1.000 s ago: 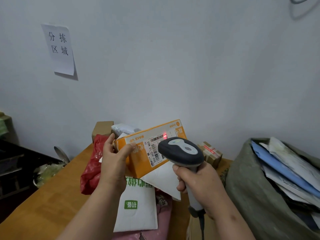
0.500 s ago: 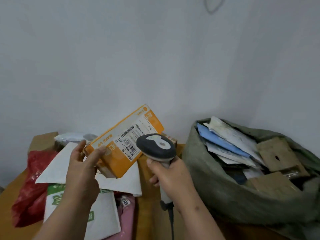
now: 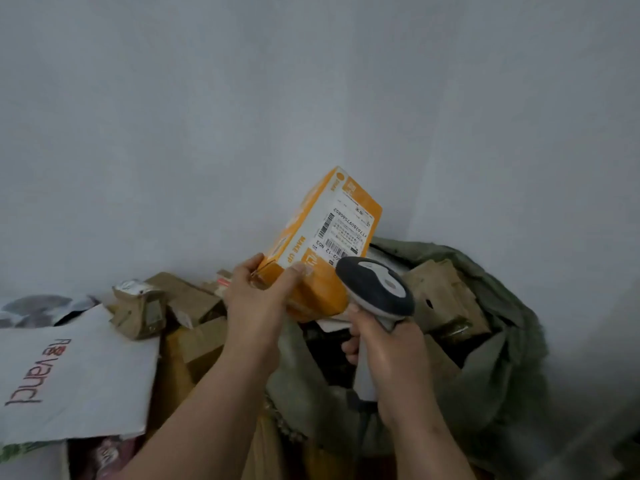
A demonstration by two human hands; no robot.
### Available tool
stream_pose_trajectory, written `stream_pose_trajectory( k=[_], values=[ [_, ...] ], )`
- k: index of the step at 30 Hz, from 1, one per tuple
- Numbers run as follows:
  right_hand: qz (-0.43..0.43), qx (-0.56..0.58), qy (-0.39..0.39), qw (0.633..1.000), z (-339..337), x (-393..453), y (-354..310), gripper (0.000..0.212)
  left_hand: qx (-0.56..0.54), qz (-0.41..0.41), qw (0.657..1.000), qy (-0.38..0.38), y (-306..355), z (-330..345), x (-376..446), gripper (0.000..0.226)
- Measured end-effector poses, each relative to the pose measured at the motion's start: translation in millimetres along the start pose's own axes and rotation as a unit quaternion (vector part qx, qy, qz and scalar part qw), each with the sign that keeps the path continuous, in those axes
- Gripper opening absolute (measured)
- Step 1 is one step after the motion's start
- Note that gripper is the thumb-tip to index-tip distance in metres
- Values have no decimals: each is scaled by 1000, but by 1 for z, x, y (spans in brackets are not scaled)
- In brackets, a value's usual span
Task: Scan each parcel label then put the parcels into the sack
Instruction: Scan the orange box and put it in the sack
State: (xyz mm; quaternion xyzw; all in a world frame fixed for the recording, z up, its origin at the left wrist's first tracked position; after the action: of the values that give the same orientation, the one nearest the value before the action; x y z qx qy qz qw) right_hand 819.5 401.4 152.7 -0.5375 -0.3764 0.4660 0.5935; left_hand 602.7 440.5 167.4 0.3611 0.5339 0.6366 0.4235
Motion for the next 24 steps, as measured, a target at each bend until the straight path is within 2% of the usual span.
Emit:
stream_pose_trajectory(
  k=[4,7,10,12,15,17,20,24],
  values=[
    [3,16,36,999,-59,41,-3,22,82,-48,995,-34,-31,89,6,96],
    [9,16,44,999,-84,60,2,22,184,-86,975,-95,-61,128,3,67],
    [19,15,42,999,-95,71,11,28,224,-104,958,-146,-80,145,-5,20],
    [27,12,28,999,-93,75,15,29,215,-131,954,-165,-87,147,-12,18],
    [17,4,-4,1000,-81,74,12,13,192,-122,964,-138,-80,134,-12,37],
    [7,1,-26,1000,-69,70,7,7,189,-100,971,-105,-68,112,-7,41],
    [13,-10,-61,998,-43,58,4,18,150,-88,982,-80,-54,72,-8,39],
    [15,-26,-112,993,8,28,5,21,114,-85,990,-9,-40,-9,-16,25]
  ],
)
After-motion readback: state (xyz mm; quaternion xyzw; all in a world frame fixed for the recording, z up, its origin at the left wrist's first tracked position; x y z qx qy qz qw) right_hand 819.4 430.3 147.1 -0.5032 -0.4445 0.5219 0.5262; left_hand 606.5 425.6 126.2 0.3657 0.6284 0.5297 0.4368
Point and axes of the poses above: each hand's wrist, its own x-axis towards the middle knuckle, its own z-axis out of the palm, y = z × x, the point moved 10 cm from there along x, towards the middle knuckle, and after that the axes turned 4 degrees about x, right-handed, at the moved point
